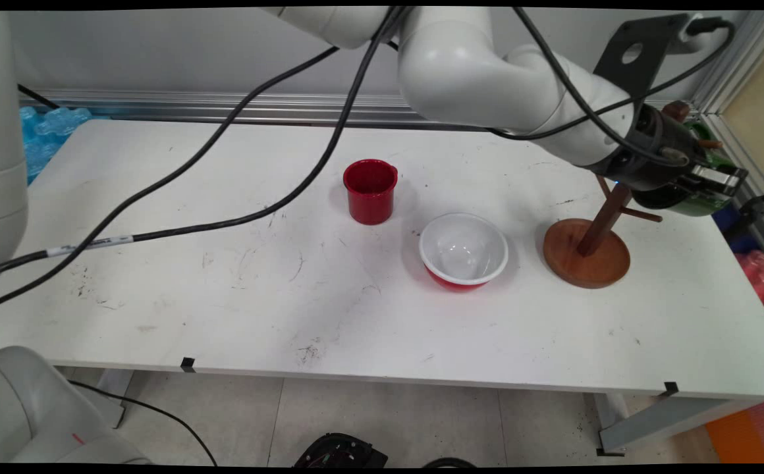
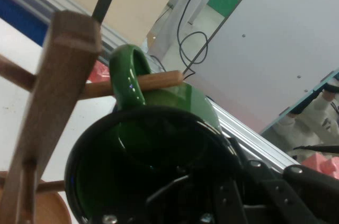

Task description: Place the picked object on the table

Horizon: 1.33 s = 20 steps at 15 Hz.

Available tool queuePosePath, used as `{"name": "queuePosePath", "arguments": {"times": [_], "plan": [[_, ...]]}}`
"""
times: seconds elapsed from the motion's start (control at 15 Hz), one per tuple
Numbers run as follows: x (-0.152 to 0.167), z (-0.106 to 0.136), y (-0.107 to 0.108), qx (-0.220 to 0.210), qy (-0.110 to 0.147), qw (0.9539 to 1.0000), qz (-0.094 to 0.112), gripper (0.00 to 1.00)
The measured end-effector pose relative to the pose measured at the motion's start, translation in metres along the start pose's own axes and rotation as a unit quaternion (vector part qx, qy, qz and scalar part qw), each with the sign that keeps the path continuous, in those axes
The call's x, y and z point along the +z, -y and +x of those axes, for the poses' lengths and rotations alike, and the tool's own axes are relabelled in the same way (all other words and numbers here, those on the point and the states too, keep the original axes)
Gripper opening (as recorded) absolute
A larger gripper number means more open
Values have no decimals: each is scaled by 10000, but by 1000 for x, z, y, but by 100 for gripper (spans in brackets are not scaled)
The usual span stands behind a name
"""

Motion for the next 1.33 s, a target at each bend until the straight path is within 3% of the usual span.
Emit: {"name": "queuePosePath", "arguments": {"times": [0.87,1.33], "plan": [[-27,4,-29,150,24,9993,-344,0],[-60,5,-34,629,246,9970,-370,0]]}}
